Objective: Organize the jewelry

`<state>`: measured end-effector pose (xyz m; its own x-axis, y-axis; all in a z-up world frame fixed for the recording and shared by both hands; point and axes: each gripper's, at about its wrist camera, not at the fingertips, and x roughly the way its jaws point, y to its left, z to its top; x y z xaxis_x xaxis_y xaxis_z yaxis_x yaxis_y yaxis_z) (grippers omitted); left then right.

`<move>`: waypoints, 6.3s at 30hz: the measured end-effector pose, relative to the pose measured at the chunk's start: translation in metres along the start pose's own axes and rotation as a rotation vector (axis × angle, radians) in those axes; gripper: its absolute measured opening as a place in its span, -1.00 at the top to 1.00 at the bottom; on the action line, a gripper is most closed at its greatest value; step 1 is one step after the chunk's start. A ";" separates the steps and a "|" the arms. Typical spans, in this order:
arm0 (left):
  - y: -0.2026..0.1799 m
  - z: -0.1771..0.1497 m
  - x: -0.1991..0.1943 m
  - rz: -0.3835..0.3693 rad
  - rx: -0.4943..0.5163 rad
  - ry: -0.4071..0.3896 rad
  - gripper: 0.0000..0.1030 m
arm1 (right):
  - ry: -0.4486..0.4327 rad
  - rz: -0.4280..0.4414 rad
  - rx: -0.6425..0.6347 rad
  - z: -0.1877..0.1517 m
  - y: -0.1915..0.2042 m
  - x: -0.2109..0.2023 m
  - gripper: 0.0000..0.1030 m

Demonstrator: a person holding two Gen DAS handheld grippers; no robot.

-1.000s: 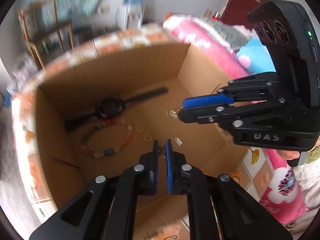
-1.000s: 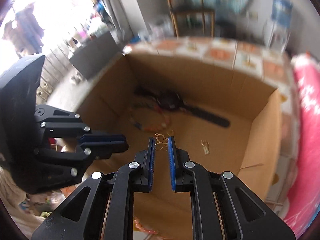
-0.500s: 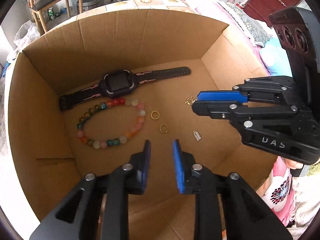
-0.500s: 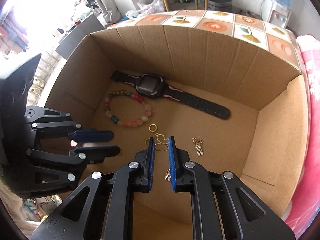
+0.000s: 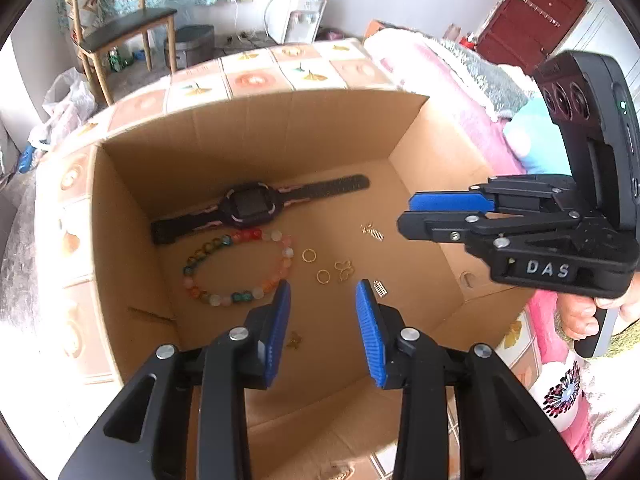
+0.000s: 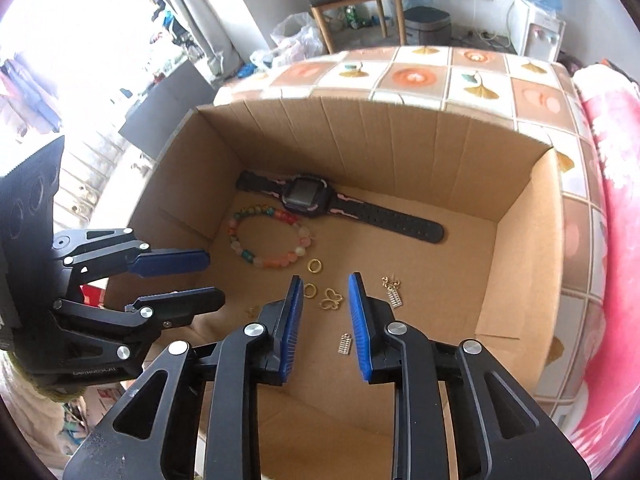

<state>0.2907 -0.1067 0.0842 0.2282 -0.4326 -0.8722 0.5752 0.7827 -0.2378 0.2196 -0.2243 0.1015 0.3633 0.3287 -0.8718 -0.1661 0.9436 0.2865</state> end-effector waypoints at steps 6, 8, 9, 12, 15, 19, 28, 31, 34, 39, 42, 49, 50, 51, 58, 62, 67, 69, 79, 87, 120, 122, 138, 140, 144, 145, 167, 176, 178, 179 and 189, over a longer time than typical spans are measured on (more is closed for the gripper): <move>-0.005 -0.022 -0.053 0.014 0.021 -0.137 0.14 | -0.181 0.038 -0.020 -0.027 0.013 -0.068 0.27; -0.005 -0.041 -0.078 0.015 0.020 -0.201 0.01 | -0.235 0.060 -0.029 -0.043 0.019 -0.090 0.21; -0.005 -0.054 -0.093 0.010 0.020 -0.234 -0.09 | -0.267 0.077 -0.031 -0.056 0.022 -0.104 0.17; -0.005 -0.084 -0.117 0.004 0.005 -0.294 -0.35 | -0.324 0.111 -0.041 -0.089 0.029 -0.126 0.06; -0.005 -0.123 -0.130 0.018 -0.017 -0.341 -0.61 | -0.354 0.154 -0.037 -0.123 0.037 -0.137 -0.05; -0.006 -0.155 -0.110 0.088 -0.069 -0.317 -0.78 | -0.340 0.168 0.007 -0.159 0.045 -0.119 -0.06; 0.005 -0.189 -0.020 0.237 -0.153 -0.164 -0.83 | -0.201 -0.037 -0.009 -0.189 0.073 -0.029 -0.05; 0.008 -0.194 -0.011 0.239 -0.172 -0.164 -0.83 | -0.180 -0.089 -0.079 -0.186 0.084 -0.009 0.02; 0.011 -0.197 -0.009 0.245 -0.186 -0.175 -0.83 | -0.134 -0.118 -0.120 -0.178 0.089 0.017 0.15; 0.013 -0.202 -0.012 0.239 -0.198 -0.215 -0.83 | -0.068 -0.139 -0.123 -0.178 0.083 0.042 0.43; 0.013 -0.201 -0.013 0.227 -0.182 -0.234 -0.74 | -0.057 -0.132 -0.113 -0.179 0.081 0.046 0.65; 0.007 -0.187 -0.002 0.189 -0.126 -0.265 -0.39 | -0.058 -0.116 -0.061 -0.181 0.067 0.045 0.85; 0.007 -0.185 0.000 0.186 -0.123 -0.262 -0.34 | -0.060 -0.110 -0.054 -0.182 0.066 0.044 0.85; 0.006 -0.183 0.003 0.184 -0.122 -0.258 -0.24 | -0.061 -0.107 -0.050 -0.183 0.064 0.043 0.85; 0.007 -0.176 0.020 0.171 -0.126 -0.202 0.38 | -0.065 -0.094 -0.035 -0.182 0.045 0.036 0.85; 0.006 -0.177 0.023 0.187 -0.117 -0.192 0.47 | -0.067 -0.092 -0.031 -0.183 0.043 0.034 0.85; 0.002 -0.175 0.025 0.215 -0.087 -0.186 0.60 | -0.067 -0.096 -0.034 -0.183 0.043 0.037 0.85; 0.002 -0.176 0.025 0.228 -0.076 -0.184 0.67 | -0.067 -0.101 -0.038 -0.182 0.047 0.039 0.85; -0.006 -0.179 0.026 0.256 -0.030 -0.190 0.93 | -0.077 -0.145 -0.071 -0.185 0.060 0.043 0.85; 0.001 -0.183 0.006 0.194 -0.068 -0.248 1.00 | -0.118 -0.105 -0.023 -0.188 0.060 0.028 0.86; -0.011 -0.066 -0.093 0.027 0.018 -0.436 1.00 | -0.512 0.069 -0.020 -0.094 0.039 -0.116 0.86; -0.004 -0.055 -0.071 0.037 0.007 -0.377 1.00 | -0.484 0.053 -0.012 -0.083 0.027 -0.102 0.86; 0.025 -0.046 -0.021 0.087 -0.069 -0.213 0.37 | -0.205 0.102 0.054 -0.049 -0.019 -0.038 0.86; 0.025 -0.051 -0.027 0.089 -0.082 -0.233 0.33 | -0.161 0.089 0.057 -0.045 -0.020 -0.030 0.85; 0.020 -0.064 -0.041 0.157 -0.071 -0.275 0.21 | -0.150 -0.032 0.055 -0.045 -0.022 -0.029 0.78; 0.019 -0.066 -0.044 0.167 -0.066 -0.282 0.16 | -0.163 -0.063 0.054 -0.047 -0.022 -0.033 0.76; -0.039 -0.160 -0.121 0.256 -0.067 -0.504 -0.90 | -0.459 -0.232 0.074 -0.162 0.068 -0.134 -0.75; -0.043 -0.165 -0.126 0.353 -0.206 -0.493 -0.90 | -0.393 -0.411 0.093 -0.172 0.078 -0.113 -0.84; -0.040 -0.166 -0.127 0.390 -0.246 -0.493 -0.90 | -0.393 -0.437 0.092 -0.176 0.083 -0.112 -0.84; -0.038 -0.166 -0.127 0.408 -0.267 -0.485 -0.90 | -0.391 -0.454 0.089 -0.175 0.084 -0.110 -0.84; -0.036 -0.163 -0.118 0.483 -0.297 -0.410 -0.90 | -0.335 -0.445 0.131 -0.173 0.084 -0.094 -0.84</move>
<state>0.1150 -0.0113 0.1261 0.7159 -0.0940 -0.6918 0.1095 0.9938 -0.0217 0.0132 -0.1831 0.1384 0.6466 -0.1267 -0.7522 0.1763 0.9842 -0.0142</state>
